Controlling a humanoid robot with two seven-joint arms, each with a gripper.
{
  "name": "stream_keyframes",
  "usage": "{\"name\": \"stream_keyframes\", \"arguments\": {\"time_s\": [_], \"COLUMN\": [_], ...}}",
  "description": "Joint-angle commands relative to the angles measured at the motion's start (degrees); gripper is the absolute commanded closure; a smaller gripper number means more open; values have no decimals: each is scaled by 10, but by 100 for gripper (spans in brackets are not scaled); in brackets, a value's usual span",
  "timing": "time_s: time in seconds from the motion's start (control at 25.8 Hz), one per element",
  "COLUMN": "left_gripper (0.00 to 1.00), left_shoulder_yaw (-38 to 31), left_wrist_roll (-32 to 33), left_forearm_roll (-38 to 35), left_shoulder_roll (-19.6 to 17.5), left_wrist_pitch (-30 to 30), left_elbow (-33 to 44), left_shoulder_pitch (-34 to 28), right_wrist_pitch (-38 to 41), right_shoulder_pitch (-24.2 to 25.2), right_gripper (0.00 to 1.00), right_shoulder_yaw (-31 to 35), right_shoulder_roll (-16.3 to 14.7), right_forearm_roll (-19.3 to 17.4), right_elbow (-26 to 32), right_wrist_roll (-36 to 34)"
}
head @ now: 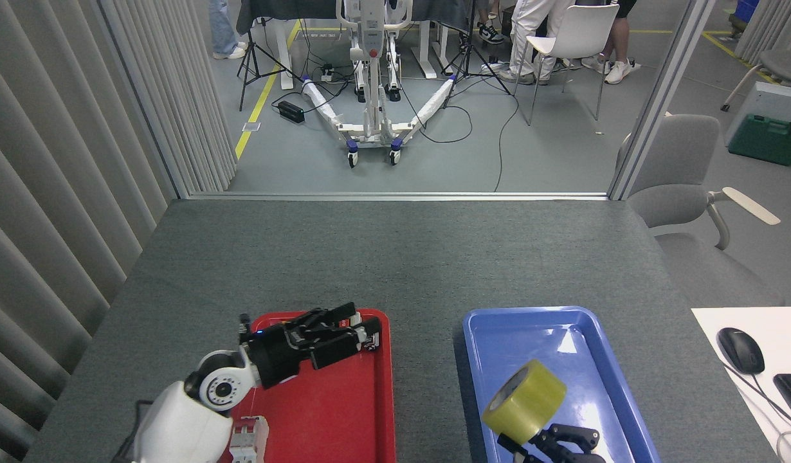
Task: Place and move tape with both arms
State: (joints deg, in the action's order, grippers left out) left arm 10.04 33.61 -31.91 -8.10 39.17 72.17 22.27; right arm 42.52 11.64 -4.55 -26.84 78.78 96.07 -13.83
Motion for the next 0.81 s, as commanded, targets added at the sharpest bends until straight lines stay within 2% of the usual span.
{"name": "stream_keyframes", "arguments": {"time_s": [0.0, 0.12, 0.19, 0.23, 0.27, 0.35, 0.46, 0.5, 0.62, 0.7, 0.77], "left_gripper": [1, 0, 0, 0, 0, 0, 0, 0, 0, 0, 0], "left_shoulder_yaw": [-43, -56, -55, -51, -49, -49, -82, -92, -93, -93, -95], "left_wrist_roll": [-164, -290, -354, -363, -362, -351, -312, -300, -288, -295, -302], "left_forearm_roll": [-138, -374, -525, -569, -580, -574, -549, -541, -536, -529, -491], "left_shoulder_roll": [-61, -73, -57, -45, -38, -34, -39, -41, -55, -59, -68], "left_wrist_pitch": [-110, -271, -388, -447, -494, -538, -536, -535, -504, -481, -466], "left_elbow": [112, 214, 239, 237, 236, 233, 235, 235, 249, 251, 253], "left_shoulder_pitch": [-89, -199, -259, -273, -279, -282, -281, -278, -282, -283, -284], "right_wrist_pitch": [-62, -69, -75, -77, -77, -77, -92, -105, -134, -138, -140], "right_shoulder_pitch": [-51, -94, -113, -123, -131, -139, -157, -164, -190, -202, -209], "right_gripper": [100, 100, 100, 100, 100, 100, 100, 100, 100, 100, 100], "right_shoulder_yaw": [-3, -3, -3, -3, -4, -3, -4, -5, -23, -28, -29], "right_shoulder_roll": [1, -7, -16, -21, -26, -29, -30, -30, -29, -28, -28], "right_forearm_roll": [-4, -19, -58, -73, -85, -113, -177, -186, -190, -191, -193], "right_elbow": [-36, -58, -60, -60, -60, -55, -55, -55, -55, -56, -59], "right_wrist_roll": [40, 109, 202, 258, 310, 404, 539, 587, 689, 728, 759]}}
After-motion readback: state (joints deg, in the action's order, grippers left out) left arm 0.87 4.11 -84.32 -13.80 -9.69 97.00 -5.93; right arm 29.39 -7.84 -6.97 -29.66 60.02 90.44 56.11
